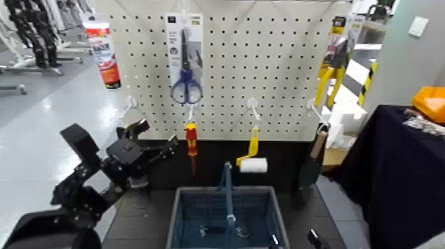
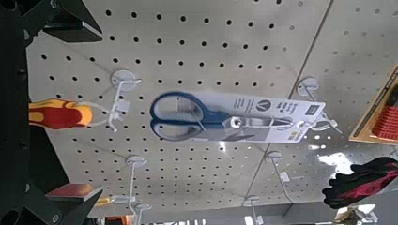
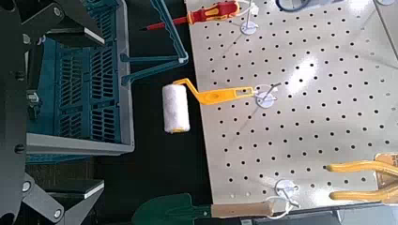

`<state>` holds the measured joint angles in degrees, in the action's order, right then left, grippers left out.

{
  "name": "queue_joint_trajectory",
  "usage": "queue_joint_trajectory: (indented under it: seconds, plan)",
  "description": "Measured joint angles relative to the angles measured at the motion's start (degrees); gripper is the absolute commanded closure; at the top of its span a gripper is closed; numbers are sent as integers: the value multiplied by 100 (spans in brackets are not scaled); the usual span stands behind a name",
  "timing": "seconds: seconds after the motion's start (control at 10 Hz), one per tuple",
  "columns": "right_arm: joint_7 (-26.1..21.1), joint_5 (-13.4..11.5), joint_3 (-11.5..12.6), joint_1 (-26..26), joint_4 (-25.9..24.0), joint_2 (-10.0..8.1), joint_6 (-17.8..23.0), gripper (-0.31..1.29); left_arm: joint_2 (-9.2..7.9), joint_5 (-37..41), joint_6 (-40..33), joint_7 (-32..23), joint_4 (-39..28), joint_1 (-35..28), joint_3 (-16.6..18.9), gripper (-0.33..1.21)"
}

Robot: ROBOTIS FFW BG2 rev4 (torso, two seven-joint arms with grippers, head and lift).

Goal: Put the blue scissors into the crate.

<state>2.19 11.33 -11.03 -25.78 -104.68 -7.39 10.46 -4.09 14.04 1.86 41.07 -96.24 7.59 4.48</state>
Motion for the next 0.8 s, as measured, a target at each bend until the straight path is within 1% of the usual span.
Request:
queue_joint_trajectory:
  seconds: [0.4,0.5,0.8]
  plan:
    - [7,5,-14,25,0,-7,-6,23,-201,3,-21,314,244,663,-162,18]
    - [9,8,-16,34,0,-8,-3,23,-257,18,-1,468,363,852,-233,18]
    - [9,13,-23,48,9,-7,-3,23,-381,138,-101,670,683,1286,-469,18]
